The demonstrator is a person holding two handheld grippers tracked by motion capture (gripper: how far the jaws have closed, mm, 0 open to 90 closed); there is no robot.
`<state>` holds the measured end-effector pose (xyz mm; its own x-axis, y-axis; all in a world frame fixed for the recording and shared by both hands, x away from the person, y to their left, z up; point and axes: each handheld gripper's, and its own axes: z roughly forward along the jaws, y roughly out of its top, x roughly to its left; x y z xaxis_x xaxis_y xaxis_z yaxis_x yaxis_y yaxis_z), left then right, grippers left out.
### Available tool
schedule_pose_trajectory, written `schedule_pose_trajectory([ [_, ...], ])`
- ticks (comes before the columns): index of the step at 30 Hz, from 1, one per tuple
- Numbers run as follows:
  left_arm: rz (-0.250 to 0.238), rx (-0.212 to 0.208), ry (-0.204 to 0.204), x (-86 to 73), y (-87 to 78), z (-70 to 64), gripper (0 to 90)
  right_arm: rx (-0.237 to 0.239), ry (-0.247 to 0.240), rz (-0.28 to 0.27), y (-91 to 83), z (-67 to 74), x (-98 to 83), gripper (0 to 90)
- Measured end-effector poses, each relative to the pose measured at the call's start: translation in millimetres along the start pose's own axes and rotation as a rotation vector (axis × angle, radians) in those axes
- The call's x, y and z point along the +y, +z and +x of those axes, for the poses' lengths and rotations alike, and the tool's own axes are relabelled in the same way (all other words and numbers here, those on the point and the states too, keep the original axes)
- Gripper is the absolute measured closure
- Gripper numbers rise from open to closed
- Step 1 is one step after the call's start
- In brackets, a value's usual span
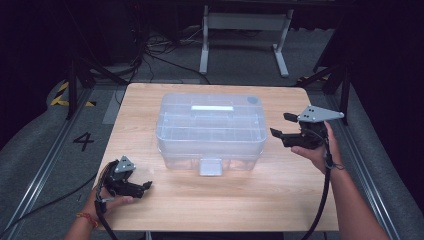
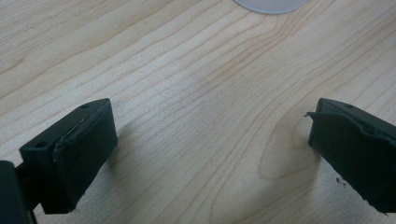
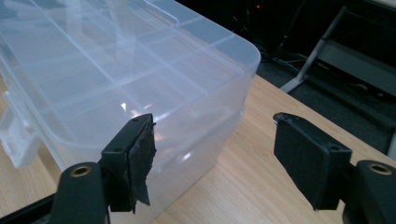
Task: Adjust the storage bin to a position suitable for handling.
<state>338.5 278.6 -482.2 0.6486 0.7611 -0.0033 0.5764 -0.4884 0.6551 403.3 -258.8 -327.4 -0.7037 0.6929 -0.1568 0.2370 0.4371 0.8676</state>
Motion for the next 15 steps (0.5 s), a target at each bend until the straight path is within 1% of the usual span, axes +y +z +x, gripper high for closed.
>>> schedule_pose_trajectory([
  [2, -0.001, -0.002, -0.005, -0.1, 0.1, -0.3, 1.5, 0.005, -0.006, -0.005, 3.6, 2.1, 6.4, 29.8],
  [3, -0.001, -0.001, -0.006, -0.1, 0.1, -0.3, 1.5, -0.002, -0.011, -0.018, 5.6, 3.8, 10.1, 31.0],
  [5, -0.002, -0.001, -0.005, -0.1, 0.2, -0.3, 1.5, 0.011, -0.011, -0.025, 9.0, 5.8, 14.7, 31.0],
  [6, -0.001, 0.000, -0.006, -0.1, 0.1, -0.4, 1.5, 0.021, -0.013, -0.026, 11.6, 7.2, 17.3, 31.0],
  [9, -0.002, -0.001, -0.005, -0.1, 0.2, -0.3, 1.5, 0.028, -0.022, -0.014, 18.4, 11.2, 22.8, 30.9],
  [12, -0.002, -0.001, -0.005, -0.1, 0.2, -0.3, 1.5, 0.035, -0.030, -0.013, 22.4, 14.1, 28.1, 31.0],
  [13, -0.002, -0.001, -0.008, -0.1, 0.2, -0.5, 1.5, 0.036, -0.039, -0.016, 23.8, 15.1, 30.2, 31.0],
  [15, -0.001, -0.001, -0.006, -0.1, 0.1, -0.4, 1.5, 0.046, -0.035, -0.018, 25.5, 16.4, 33.8, 31.0],
])
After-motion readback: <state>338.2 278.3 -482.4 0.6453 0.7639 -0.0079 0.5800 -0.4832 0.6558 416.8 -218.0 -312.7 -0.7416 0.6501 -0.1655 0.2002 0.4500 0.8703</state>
